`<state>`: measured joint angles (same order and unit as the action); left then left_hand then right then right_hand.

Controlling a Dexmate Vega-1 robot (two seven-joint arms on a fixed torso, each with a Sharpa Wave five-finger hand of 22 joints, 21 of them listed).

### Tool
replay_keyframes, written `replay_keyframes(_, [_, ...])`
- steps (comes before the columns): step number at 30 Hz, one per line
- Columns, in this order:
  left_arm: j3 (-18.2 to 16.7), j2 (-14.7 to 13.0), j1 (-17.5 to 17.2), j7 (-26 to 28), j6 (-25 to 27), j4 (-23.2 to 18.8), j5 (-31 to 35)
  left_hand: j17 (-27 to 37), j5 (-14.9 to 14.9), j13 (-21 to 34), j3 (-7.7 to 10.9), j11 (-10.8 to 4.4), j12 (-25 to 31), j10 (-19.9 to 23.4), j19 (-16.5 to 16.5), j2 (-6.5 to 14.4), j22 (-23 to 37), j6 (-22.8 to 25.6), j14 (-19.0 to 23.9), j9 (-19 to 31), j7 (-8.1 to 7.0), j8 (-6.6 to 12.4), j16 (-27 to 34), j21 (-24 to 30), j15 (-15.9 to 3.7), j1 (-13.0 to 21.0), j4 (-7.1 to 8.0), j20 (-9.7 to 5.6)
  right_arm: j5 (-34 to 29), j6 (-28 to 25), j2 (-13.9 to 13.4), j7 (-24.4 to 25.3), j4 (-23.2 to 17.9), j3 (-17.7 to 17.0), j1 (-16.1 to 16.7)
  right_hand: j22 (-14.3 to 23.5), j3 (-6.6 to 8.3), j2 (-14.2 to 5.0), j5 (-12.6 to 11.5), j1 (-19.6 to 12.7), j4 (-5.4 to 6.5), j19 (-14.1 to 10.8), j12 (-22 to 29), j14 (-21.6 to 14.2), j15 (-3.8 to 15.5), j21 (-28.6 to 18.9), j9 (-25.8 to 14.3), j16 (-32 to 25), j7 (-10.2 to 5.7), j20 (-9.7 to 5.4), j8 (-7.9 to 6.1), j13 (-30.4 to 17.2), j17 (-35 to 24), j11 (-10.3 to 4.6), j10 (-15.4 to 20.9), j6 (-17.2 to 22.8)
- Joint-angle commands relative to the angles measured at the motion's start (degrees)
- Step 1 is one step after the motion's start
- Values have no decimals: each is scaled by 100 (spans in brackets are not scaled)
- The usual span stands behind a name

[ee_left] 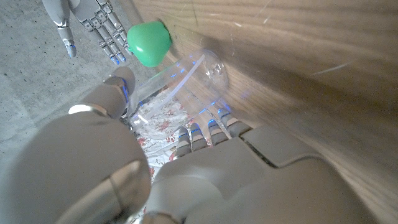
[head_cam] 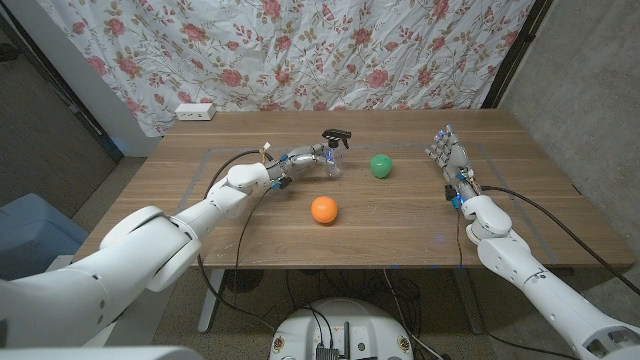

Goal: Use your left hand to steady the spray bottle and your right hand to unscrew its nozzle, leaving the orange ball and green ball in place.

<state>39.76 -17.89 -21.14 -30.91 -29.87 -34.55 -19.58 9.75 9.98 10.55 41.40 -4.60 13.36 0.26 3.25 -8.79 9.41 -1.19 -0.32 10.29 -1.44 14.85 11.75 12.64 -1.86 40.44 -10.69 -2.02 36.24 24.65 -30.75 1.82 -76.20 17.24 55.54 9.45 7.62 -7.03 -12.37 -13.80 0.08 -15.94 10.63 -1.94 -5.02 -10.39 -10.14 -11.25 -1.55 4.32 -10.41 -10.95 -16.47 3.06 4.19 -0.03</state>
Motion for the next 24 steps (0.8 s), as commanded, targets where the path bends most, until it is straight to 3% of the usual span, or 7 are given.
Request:
replay_keyframes(1, [-14,236,93,100,-254,454,-10,7,-4,26,-84,-51,52,202,336,-30,13,74,310,8,2,17,32,39,-113,213,-4,-338,12,43,3,50,-39,-38,80,14,40,24,-24,51,13,-43,45,-3,-53,-31,4,-41,-14,57,-21,-1,-8,-4,-20,12])
replay_keyframes(7, [-2,360,159,201,-364,702,20,5,-1,28,-177,-95,102,527,460,-51,12,296,647,12,-6,72,41,-33,-177,406,-2,-333,-3,48,-17,91,-88,-60,120,14,48,22,-24,56,8,-44,47,-8,-28,-31,4,-45,-12,51,-24,-1,1,-6,-18,19])
replay_keyframes(11, [9,478,232,272,-442,940,37,6,13,45,-332,-223,116,865,633,-61,16,796,905,43,-44,258,-11,-96,-246,669,4,-328,-23,45,-30,153,-145,-79,163,14,56,19,-24,57,3,-45,48,-18,-39,-32,4,-50,-14,51,-26,-1,8,-7,-17,22])
replay_keyframes(16, [46,634,379,306,-347,1233,54,10,13,60,-425,-308,120,1062,755,-64,19,1000,1134,75,-119,365,0,-108,-336,843,0,-354,-29,31,-34,184,-176,-85,186,14,62,18,-24,58,-2,-50,52,-16,-26,-34,4,-51,-13,50,-26,-1,15,-15,-10,23])
replay_keyframes(24, [107,723,472,385,-137,1331,66,16,14,83,-494,-303,143,1259,890,-56,22,1145,1304,111,-74,462,9,-100,-327,1011,-1,-366,-52,21,-37,236,-215,-94,213,14,71,15,-25,60,-7,-52,51,-22,-24,-34,4,-55,-7,51,-27,-1,23,-18,-12,26])
